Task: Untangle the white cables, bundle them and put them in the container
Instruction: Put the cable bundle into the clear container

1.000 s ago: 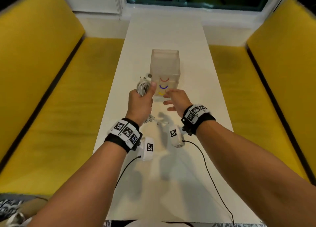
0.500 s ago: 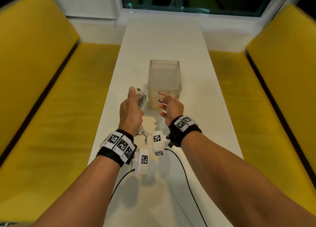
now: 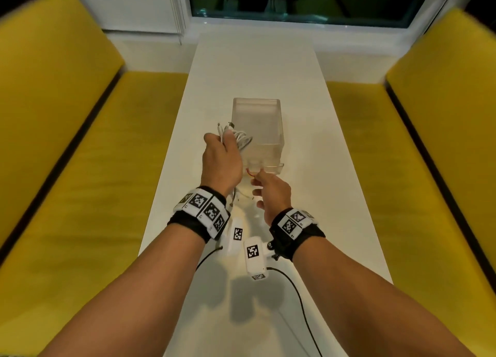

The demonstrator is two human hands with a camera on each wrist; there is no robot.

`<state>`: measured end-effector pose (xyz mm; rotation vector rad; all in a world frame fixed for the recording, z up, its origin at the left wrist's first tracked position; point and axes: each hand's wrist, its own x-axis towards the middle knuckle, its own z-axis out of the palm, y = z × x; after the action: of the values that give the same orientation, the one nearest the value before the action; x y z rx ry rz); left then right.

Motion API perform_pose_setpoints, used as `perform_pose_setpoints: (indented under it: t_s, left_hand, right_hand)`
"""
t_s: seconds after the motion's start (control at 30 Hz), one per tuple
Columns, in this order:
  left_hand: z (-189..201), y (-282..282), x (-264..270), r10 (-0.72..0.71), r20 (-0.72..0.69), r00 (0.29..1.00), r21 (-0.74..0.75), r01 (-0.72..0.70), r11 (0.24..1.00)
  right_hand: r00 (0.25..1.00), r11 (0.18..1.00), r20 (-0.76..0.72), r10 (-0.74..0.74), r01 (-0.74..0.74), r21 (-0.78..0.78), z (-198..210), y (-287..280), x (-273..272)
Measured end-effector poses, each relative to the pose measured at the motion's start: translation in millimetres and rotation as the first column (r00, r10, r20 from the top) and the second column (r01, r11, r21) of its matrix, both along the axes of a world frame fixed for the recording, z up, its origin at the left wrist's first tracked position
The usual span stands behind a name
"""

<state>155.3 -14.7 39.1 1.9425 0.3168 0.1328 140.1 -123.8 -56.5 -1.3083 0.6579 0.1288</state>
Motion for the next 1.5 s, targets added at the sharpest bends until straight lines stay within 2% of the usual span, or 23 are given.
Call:
perform_pose_setpoints:
  t_s: [0.17, 0.23, 0.33, 0.43, 0.57, 0.63, 0.7, 0.87, 1.1, 1.3, 1.5]
  left_hand:
    - [13.9, -22.6, 4.9, -0.015, 0.147, 0.989, 0.077, 0.004, 0.997]
    - [21.3, -31.1, 7.7, 0.036, 0.276, 0.961, 0.026, -0.045, 0.999]
    - [27.1, -39.9, 18.3, 0.109, 0.499, 0.860, -0.091, -0.073, 0.993]
    - [17.9, -44.6, 27.2, 0.098, 0.538, 0.837, -0.118, -0.040, 0.992]
    - [-12.5, -43.1, 21.6, -0.047, 0.338, 0.940, 0.116, 0.009, 0.993]
    - [-25.2, -42.9, 14.8, -0.122, 0.258, 0.958, 0.253, 0.055, 0.966]
    - [-28.4, -45.1, 12.3, -0.178, 0.206, 0.962, 0.402, 0.082, 0.912]
    - [-23.6, -47.1, 18.8, -0.179, -0.001, 0.984, 0.648, 0.137, 0.749]
    - [-28.4, -42.7, 21.9, -0.283, -0.105, 0.953, 0.791, 0.253, 0.557]
    - [-32.3, -31.8, 13.2, -0.421, -0.104, 0.901, 0.832, 0.311, 0.459]
    - [-28.4, -28.4, 10.6, -0.387, -0.236, 0.891, 0.851, 0.382, 0.361]
  right_hand:
    - [1.000, 1.000, -0.002, 0.003, -0.003, 0.010, -2.9, -5.6, -18.1]
    - [1.000, 0.999, 0.015, 0.012, -0.012, 0.029, -1.9, -6.4, -23.8]
    - [1.000, 0.999, 0.012, 0.013, -0.013, 0.051, -1.3, -4.8, -27.0]
    - [1.000, 0.999, 0.008, 0.016, -0.016, 0.044, -0.6, -2.2, -27.5]
    - [0.999, 0.999, 0.040, 0.036, -0.037, 0.035, 4.9, -8.5, -24.8]
    - [0.998, 0.999, 0.048, 0.028, -0.029, 0.025, 7.8, -12.4, -21.6]
    - [0.999, 0.999, 0.049, 0.023, -0.024, 0.021, 8.5, -13.5, -19.2]
    - [0.999, 1.000, 0.046, 0.007, -0.008, 0.028, 11.2, -11.5, -17.3]
    - [0.998, 0.994, 0.025, -0.058, 0.055, 0.090, 15.9, -10.7, -14.0]
    - [0.996, 0.983, 0.018, -0.090, 0.086, 0.161, 15.7, -4.7, -17.4]
    - [0.995, 0.970, 0.018, -0.094, 0.088, 0.225, 13.4, -1.8, -24.6]
